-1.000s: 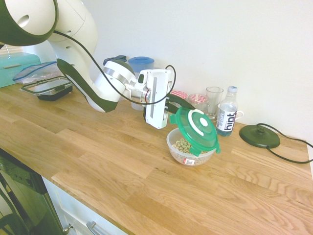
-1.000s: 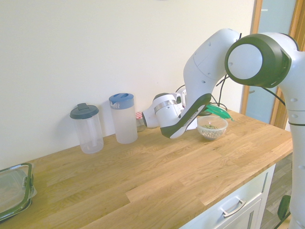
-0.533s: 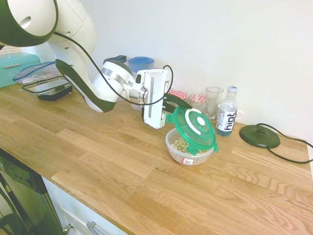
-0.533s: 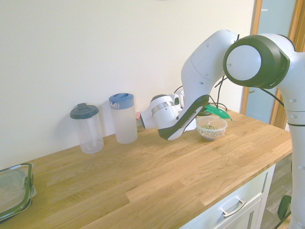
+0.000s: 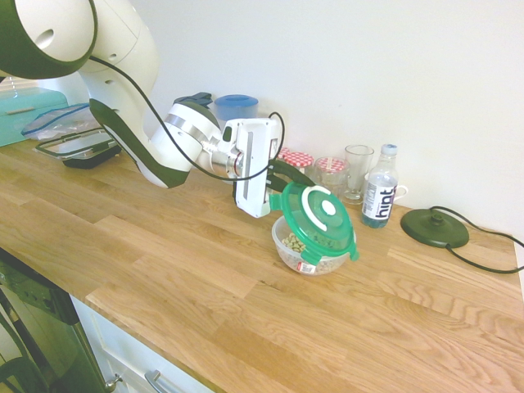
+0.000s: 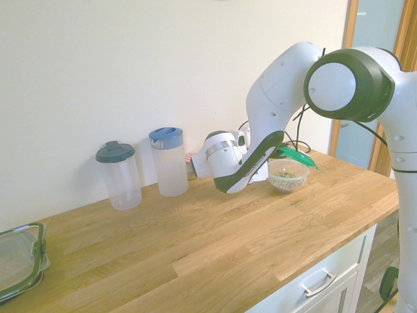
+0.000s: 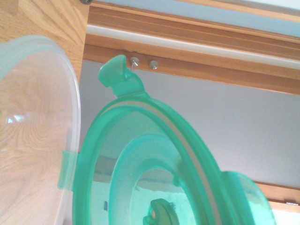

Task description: Cover the lid of food container

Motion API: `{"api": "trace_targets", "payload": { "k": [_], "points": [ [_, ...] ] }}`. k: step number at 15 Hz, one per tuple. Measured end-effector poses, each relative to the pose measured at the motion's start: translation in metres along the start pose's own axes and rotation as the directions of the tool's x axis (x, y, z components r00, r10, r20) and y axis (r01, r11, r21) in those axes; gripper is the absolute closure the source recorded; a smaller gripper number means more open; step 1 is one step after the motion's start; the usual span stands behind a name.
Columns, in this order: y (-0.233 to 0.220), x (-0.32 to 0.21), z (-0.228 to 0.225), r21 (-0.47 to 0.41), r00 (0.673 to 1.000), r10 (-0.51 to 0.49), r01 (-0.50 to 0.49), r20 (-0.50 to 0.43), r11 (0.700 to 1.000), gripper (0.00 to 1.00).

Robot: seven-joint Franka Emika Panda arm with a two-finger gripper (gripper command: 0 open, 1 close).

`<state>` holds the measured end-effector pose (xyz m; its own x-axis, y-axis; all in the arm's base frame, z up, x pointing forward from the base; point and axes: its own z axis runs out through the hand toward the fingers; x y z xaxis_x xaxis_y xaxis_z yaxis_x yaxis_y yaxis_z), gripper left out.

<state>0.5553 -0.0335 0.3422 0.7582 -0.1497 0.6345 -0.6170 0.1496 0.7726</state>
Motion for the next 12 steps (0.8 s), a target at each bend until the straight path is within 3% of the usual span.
{"api": "trace_targets", "payload": {
  "k": [7,12],
  "points": [
    [0.002,0.004,-0.006,0.011,1.000,0.009,-0.009,-0.003,1.000,0.00],
    [0.005,0.024,-0.034,0.135,0.999,-0.003,-0.002,0.037,0.991,0.00]
  ]
}}
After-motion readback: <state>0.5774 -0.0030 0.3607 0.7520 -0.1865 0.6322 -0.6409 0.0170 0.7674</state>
